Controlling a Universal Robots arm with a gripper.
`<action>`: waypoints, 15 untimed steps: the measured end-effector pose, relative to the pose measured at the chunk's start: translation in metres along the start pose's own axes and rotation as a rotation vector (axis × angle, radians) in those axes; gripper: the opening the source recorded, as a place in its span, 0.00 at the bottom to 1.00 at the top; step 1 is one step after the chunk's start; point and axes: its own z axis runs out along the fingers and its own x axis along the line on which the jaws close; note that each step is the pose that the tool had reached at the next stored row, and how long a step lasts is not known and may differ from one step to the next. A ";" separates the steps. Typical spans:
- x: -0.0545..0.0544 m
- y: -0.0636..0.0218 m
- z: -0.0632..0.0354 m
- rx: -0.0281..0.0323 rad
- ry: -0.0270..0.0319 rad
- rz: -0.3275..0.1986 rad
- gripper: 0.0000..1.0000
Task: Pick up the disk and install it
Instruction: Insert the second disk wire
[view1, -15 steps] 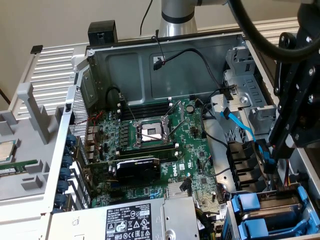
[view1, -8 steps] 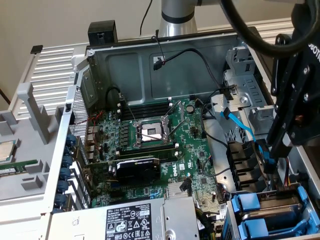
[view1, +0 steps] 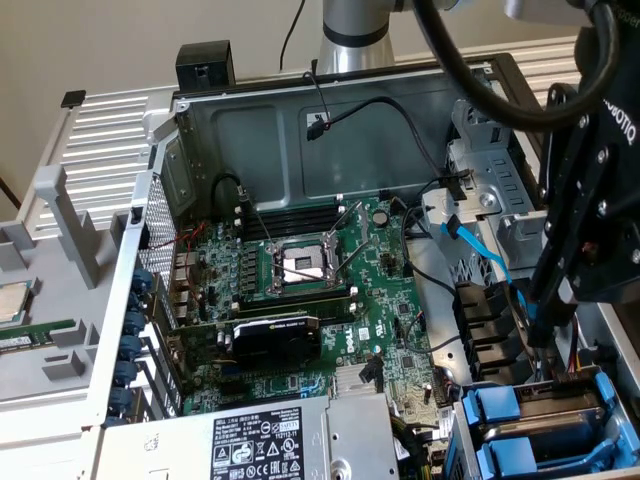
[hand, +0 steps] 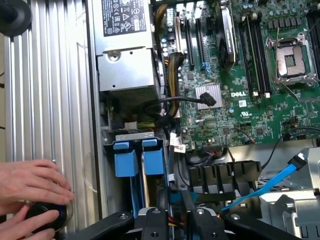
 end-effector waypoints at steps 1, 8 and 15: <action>0.000 0.0001 0.0008 -0.0021 -0.0005 0.007 0.25; 0.000 0.0013 0.0064 -0.0162 -0.0014 0.045 0.25; -0.003 0.0019 0.0115 -0.0164 0.0055 0.055 0.25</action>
